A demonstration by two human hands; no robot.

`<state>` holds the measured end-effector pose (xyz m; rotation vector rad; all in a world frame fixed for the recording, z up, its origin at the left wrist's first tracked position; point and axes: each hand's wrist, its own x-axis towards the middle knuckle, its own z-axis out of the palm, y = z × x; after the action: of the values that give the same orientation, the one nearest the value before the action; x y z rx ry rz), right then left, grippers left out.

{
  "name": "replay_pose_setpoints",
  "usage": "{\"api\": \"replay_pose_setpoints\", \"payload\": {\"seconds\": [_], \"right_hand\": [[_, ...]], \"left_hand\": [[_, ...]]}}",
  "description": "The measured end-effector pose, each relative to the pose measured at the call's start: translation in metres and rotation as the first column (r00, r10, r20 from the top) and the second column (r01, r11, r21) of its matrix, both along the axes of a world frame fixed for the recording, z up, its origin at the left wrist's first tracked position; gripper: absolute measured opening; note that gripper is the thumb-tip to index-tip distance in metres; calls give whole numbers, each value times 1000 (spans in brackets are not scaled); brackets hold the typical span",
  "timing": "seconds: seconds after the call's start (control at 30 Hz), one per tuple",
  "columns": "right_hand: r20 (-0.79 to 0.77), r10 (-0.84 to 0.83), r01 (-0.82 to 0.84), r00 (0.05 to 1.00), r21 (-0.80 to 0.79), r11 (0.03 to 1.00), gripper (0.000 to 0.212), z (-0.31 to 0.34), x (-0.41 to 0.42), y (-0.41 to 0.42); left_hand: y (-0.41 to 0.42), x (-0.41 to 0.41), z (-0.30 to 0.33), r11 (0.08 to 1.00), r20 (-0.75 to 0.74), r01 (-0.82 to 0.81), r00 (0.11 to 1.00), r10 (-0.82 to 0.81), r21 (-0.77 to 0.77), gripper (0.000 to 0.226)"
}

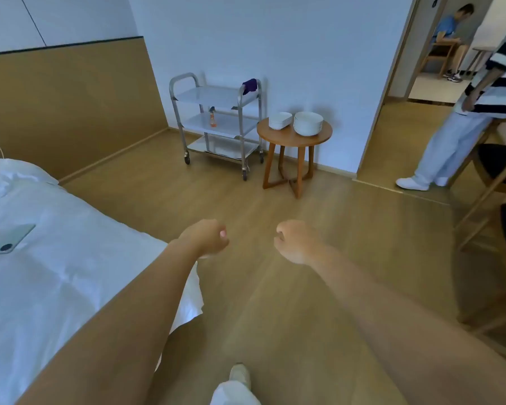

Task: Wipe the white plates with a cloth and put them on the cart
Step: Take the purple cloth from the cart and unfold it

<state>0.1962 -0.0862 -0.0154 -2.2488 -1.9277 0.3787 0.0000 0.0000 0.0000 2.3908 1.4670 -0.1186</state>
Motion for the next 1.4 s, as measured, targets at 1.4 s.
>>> {"api": "replay_pose_setpoints", "payload": {"seconds": [1.4], "right_hand": [[-16,33,-35,999,-92,995,34,-30,164,545]], "left_hand": [[540,187,-28,996,-32,68,997,-70,-58,28]]}}
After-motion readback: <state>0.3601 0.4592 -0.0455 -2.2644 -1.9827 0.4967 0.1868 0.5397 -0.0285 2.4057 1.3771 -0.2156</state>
